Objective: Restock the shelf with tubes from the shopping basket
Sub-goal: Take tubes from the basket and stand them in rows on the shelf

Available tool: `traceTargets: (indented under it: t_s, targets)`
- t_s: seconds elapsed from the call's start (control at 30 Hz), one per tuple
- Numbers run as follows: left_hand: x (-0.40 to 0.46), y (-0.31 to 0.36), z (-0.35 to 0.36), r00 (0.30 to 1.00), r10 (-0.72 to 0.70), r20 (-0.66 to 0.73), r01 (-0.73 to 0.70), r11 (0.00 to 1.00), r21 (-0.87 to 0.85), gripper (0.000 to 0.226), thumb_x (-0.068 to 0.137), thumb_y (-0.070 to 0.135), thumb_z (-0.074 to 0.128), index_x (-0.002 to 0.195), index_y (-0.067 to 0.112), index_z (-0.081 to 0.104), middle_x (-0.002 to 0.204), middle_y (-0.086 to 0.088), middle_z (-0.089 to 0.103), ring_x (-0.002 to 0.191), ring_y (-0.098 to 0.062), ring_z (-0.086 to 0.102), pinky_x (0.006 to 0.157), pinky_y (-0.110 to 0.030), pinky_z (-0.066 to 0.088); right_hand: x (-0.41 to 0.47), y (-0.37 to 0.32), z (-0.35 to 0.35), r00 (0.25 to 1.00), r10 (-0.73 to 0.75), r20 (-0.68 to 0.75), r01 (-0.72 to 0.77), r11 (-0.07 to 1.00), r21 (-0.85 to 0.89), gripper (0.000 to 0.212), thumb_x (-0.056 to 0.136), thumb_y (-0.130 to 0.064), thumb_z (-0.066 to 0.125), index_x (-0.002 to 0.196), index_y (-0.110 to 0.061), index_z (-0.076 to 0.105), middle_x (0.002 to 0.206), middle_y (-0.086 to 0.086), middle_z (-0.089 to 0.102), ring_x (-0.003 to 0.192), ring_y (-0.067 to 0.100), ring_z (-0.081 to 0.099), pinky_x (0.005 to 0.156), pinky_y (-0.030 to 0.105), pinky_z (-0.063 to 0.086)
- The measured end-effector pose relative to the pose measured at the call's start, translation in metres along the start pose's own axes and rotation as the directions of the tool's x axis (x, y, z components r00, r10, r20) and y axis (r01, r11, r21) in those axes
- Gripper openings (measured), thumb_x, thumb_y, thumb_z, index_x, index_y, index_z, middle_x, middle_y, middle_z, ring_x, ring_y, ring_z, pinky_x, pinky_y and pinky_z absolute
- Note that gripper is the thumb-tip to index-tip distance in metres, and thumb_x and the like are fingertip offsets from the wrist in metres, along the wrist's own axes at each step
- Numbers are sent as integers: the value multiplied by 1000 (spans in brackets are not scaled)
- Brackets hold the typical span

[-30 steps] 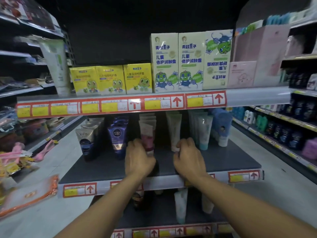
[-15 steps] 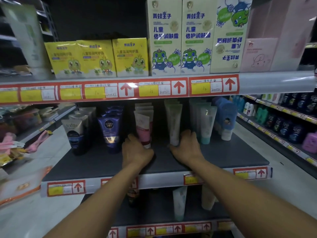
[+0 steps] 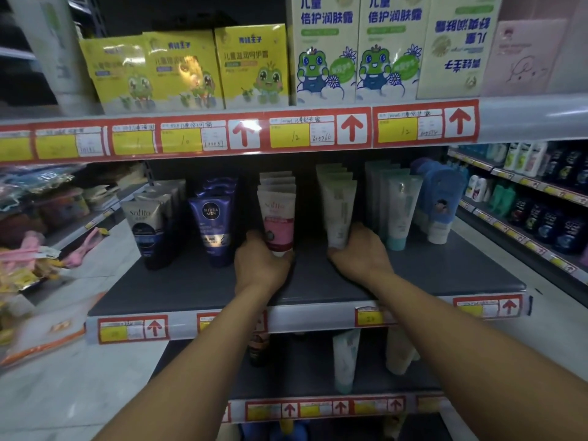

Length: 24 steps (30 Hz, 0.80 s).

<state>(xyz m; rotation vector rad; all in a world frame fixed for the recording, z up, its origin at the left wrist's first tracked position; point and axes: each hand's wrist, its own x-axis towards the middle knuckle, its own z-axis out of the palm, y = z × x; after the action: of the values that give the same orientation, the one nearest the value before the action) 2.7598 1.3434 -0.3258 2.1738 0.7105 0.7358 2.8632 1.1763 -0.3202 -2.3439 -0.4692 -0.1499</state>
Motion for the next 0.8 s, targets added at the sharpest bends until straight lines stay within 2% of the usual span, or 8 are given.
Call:
traceTargets:
  t_s: [0.13,0.37,0.57,0.8]
  targets:
    - [-1,3,-1,1000,-21,-11,21,1000,13,63,74,43,91,117,12,57,117,-12,71,107,-34,69,88,-40,58,0,0,0,1000,17,-23,-16,1000,15,64,80,-47,81,124,-9,55,124,12,63,111,32,65,83,37,56]
    - [1,4,-1,1000,-26,-5,27,999,30,69,70,47,92,117,13,55,118,-12,71,108,-34,69,89,-42,59,2,2,2,999,32,-34,-32,999,8,51,86,-37,76,121,-6,56,122,16,63,109,33,65,77,33,52]
    - [2,3,1,1000,-15,2,15,999,39,49,79,46,83,109,17,58,109,-9,72,101,-31,70,84,-40,59,2,2,2,998,47,-40,-46,999,26,55,87,-41,78,122,-5,57,122,15,64,110,31,66,75,29,49]
    - [2,2,1,1000,-12,-7,12,999,39,56,76,49,86,111,16,59,111,-9,72,102,-32,70,85,-41,59,4,4,4,998,48,-44,-48,999,14,51,88,-39,76,122,-6,57,122,16,64,108,32,66,77,32,53]
